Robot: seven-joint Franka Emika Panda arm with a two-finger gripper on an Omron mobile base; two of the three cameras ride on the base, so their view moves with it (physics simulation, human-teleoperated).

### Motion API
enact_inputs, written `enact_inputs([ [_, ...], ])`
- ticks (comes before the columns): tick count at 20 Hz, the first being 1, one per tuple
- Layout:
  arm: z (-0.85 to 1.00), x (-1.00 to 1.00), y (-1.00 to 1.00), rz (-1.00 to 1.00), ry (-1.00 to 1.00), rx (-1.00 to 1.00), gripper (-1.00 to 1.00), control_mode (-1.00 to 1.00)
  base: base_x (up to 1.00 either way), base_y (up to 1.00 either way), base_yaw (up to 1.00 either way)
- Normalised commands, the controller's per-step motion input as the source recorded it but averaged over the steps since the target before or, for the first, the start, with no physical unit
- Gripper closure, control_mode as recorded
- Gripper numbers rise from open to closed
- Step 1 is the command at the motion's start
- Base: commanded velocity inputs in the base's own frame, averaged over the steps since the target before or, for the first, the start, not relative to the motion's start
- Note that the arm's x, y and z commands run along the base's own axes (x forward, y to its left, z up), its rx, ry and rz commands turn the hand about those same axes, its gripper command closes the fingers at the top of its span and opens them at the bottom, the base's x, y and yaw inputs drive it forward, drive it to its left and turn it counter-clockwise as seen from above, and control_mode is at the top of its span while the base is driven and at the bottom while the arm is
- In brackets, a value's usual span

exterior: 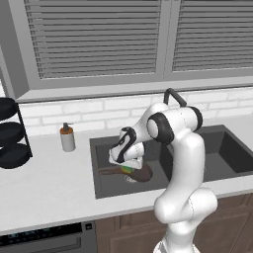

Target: Pick the pan and sponge and place them into the sink. Then turn on the water.

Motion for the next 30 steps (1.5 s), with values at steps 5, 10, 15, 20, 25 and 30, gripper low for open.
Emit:
enact_inputs([
  [5,-0.02,0.04,0.01,0.0,0.0,0.0,-1.0,-1.0,0.0,0.0,0.0],
  [10,0.23,-0.05,0.0,0.0,0.01,0.0,-1.0,-1.0,0.0,0.0,0.0],
  [15,0.35,-0.11,-0.06,0.0,0.0,0.01,-1.0,-1.0,0.0,0.0,0.0],
  [20,0.64,-0.34,-0.18,0.0,0.0,0.02,-1.0,-1.0,0.0,0.0,0.0],
  [25,0.88,-0.6,-0.02,0.01,-0.1,0.0,-1.0,-1.0,0.0,0.0,0.0],
  [30,0.89,-0.73,-0.06,0.04,-0.14,0.0,-1.0,-1.0,0.0,0.0,0.0],
])
